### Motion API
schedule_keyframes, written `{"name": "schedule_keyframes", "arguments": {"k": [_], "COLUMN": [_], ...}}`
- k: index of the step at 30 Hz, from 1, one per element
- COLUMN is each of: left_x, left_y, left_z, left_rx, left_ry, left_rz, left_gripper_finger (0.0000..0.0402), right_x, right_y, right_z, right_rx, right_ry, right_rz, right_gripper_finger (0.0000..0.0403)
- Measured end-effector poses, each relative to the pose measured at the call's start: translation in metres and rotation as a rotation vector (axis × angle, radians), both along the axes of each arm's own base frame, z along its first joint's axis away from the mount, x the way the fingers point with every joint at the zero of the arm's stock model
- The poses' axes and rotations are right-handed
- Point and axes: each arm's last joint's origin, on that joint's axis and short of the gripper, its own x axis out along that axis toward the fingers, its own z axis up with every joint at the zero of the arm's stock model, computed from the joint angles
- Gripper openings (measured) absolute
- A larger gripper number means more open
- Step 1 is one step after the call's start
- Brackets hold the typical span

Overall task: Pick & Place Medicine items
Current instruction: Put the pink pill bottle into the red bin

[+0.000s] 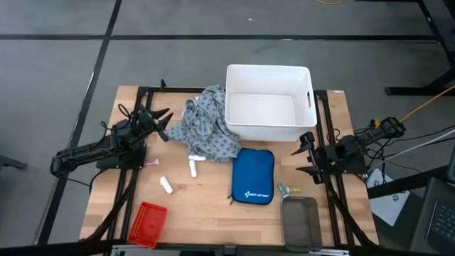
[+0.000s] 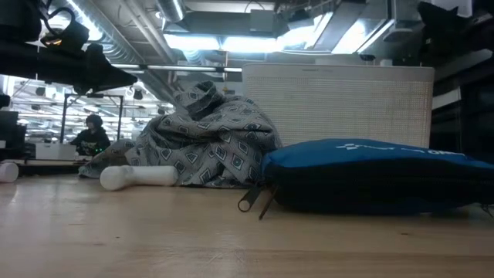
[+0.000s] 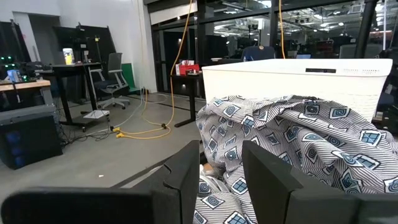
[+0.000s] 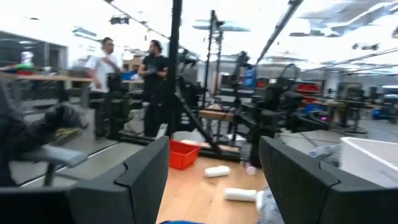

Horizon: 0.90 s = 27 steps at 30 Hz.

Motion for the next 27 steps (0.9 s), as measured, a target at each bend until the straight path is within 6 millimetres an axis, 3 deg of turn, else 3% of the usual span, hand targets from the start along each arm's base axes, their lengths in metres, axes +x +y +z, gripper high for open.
{"name": "schedule_keyframes", "arguments": {"k": [9, 27], "left_x": [0.0, -0.001], "left_y": [0.0, 0.0], "left_z": [0.0, 0.009], "left_rx": [0.0, -0.02], "left_ry": [0.0, -0.135], "left_rz": [0.0, -0.012], "left_gripper_finger": [0.012, 0.012], "right_x": [-0.003, -0.002], "right_y": [-0.003, -0.005], "right_z": [0.011, 0.011], "right_rx": [0.01, 0.039], "right_ry": [-0.116, -0.102], "right_rz": [-0.08, -0.14], "right_gripper_finger": [0.0249, 0.0249]}}
